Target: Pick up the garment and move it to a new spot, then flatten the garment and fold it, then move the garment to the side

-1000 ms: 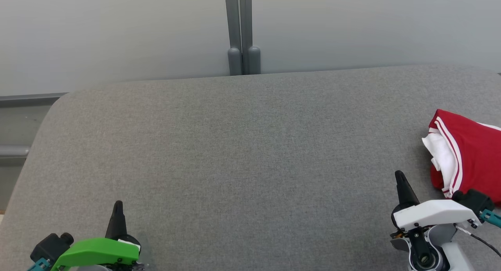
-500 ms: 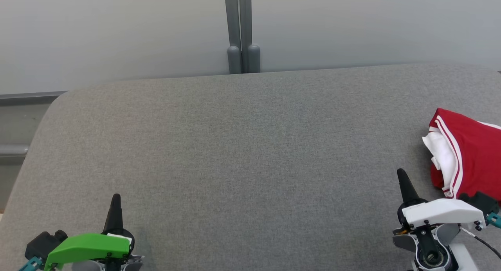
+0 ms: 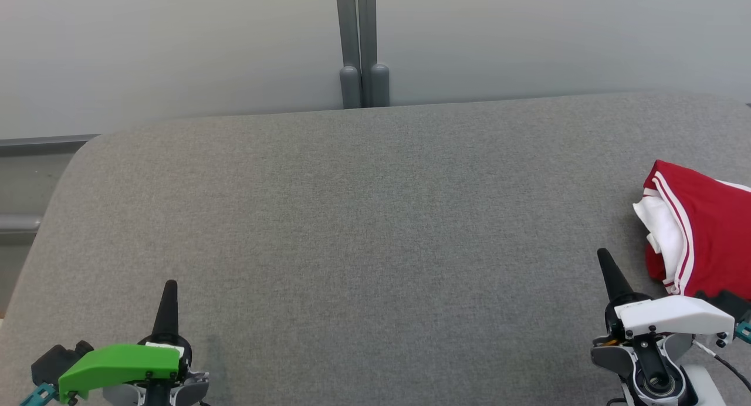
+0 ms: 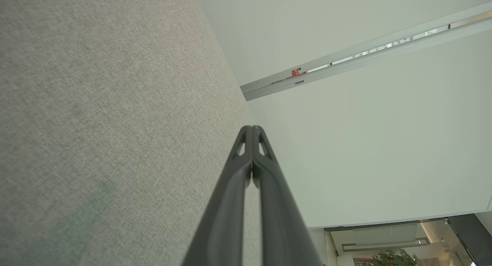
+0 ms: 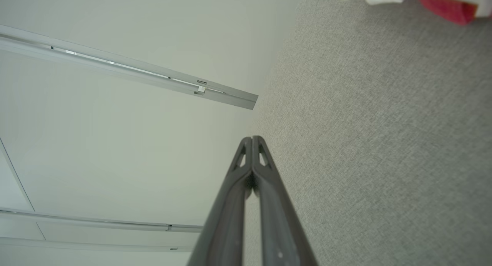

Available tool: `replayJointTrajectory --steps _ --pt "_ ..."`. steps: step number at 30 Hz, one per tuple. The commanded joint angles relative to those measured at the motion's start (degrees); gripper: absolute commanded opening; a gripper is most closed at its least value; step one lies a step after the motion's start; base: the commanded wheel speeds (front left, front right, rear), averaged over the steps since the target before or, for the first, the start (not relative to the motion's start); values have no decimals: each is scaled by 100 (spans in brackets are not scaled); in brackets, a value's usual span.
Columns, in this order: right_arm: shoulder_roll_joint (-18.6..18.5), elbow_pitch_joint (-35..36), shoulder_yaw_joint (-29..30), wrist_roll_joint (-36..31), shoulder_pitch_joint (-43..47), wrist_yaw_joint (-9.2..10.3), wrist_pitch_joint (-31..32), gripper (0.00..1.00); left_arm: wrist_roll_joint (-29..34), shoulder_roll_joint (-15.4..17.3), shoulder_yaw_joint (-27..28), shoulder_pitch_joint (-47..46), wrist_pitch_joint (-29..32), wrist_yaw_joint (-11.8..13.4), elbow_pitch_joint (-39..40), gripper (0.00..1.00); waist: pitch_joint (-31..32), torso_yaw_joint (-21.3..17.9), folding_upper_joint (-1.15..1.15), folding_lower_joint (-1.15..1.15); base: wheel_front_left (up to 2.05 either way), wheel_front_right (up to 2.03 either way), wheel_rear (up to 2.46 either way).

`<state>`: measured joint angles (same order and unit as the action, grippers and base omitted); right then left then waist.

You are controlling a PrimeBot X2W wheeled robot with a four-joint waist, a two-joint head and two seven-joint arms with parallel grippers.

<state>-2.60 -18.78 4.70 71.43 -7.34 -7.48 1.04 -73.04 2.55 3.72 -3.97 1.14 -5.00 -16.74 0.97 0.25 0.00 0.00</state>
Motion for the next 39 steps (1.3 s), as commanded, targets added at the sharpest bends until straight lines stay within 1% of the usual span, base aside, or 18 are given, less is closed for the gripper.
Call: replayJointTrajectory --steps 1,39 --pt "-33 90 24 152 12 -3 50 0 -149 39 40 -132 30 -42 68 0 -3 -1 0 0 0 0 0" --pt "-38 450 174 1872 127 -2 506 0 -1733 48 267 -259 488 -239 258 0 -98 -21 0 0 0 0 0"
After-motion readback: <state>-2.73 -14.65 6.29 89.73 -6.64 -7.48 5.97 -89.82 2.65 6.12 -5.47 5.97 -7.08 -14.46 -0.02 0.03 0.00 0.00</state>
